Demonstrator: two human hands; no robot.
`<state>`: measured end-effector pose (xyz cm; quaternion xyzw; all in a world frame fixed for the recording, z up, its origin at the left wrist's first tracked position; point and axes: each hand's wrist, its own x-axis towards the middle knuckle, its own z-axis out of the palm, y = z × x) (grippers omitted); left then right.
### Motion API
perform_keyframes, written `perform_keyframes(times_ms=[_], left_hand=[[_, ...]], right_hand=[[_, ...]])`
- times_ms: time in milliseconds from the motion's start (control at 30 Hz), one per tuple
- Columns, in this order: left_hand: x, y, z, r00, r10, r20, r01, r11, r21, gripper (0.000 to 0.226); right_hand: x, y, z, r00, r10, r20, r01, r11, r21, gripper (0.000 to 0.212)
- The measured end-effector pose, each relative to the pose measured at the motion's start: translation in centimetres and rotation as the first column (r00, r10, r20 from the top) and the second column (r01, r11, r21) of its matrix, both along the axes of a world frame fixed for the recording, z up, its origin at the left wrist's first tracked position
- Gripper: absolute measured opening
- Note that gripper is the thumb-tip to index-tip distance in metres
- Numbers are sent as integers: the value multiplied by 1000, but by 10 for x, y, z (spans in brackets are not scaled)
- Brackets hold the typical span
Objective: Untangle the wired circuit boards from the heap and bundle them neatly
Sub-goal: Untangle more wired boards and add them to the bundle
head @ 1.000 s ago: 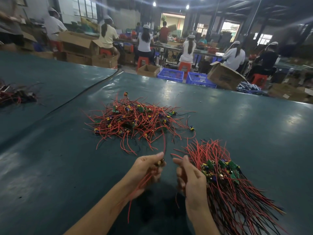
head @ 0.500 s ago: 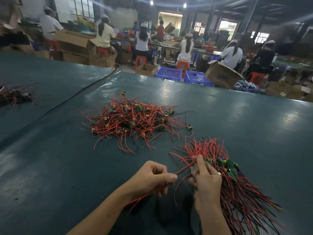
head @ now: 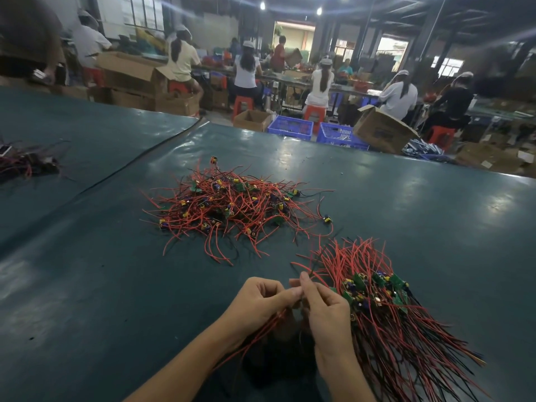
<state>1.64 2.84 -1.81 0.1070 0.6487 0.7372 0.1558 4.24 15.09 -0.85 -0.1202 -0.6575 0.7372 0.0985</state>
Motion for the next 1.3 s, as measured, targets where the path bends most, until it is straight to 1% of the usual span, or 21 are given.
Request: perform_keyframes(times_ms=[67,100,200,300,400,467,533,600,667,700,767,833,867,900,933,967,1000,1067,1133,1200,1300], left_hand=[[0,0,3,999,-51,-5,51,998,-26,40],[0,0,4,996,-88,-8,88,996,-26,37],[1,-1,9,985,-171,9,171,985,1,36],[4,-2,12,975,-219,45,218,976,16,35],[5,-4,14,966,-244,81,241,969,47,46],[5,-5,14,958,-274,85,270,961,57,49],[3,-8,14,951,-296,88,291,955,57,49],[1,-12,15,947,-303,107,298,953,56,47],[-2,-15,16,951,-257,172,252,966,51,47],[-5,-15,15,963,-187,196,181,982,45,48],[-11,-17,13,989,54,135,-59,997,39,41],[-19,-23,5,943,308,-124,-315,948,-45,26],[-24,-28,0,875,383,-295,-433,892,-127,19],[-27,-35,-3,789,404,-462,-545,808,-224,11],[-31,-42,-7,718,366,-592,-624,716,-313,2],[-36,-49,-10,687,298,-663,-667,619,-414,13],[-40,-55,-15,712,221,-666,-660,534,-528,27],[-44,-62,-21,815,129,-566,-571,351,-742,45],[-46,-64,-24,863,85,-498,-503,245,-829,51],[-48,-63,-25,852,56,-520,-516,255,-818,49],[-50,-63,-24,796,90,-598,-581,391,-714,39]], right_hand=[[-1,4,1,998,-59,-2,59,997,42,30],[-1,7,3,995,-101,0,101,995,13,31],[-3,25,7,972,-236,7,234,956,-176,31],[-3,35,9,957,-290,9,281,920,-272,26],[1,27,6,987,-163,-3,159,963,-217,33],[5,17,5,1000,14,-24,-16,997,-72,45],[9,7,7,980,197,-38,-195,980,32,52],[12,1,10,974,226,-12,-226,974,24,54],[12,3,12,991,121,51,-120,992,-32,56],[11,6,12,995,51,81,-42,993,-107,57],[8,15,13,991,-78,106,109,938,-329,52],[6,24,15,984,-150,96,178,839,-514,42],[7,28,16,981,-174,91,194,796,-573,39],[7,31,16,977,-197,85,207,768,-606,35],[8,34,14,972,-222,76,221,758,-614,32],[8,34,13,968,-243,63,231,765,-601,29],[9,34,12,963,-266,47,244,783,-572,27],[9,31,11,954,-299,18,266,818,-509,26],[8,28,11,953,-304,6,269,831,-487,24],[8,27,12,955,-295,15,264,829,-493,24],[8,27,11,958,-283,36,263,828,-495,27]])
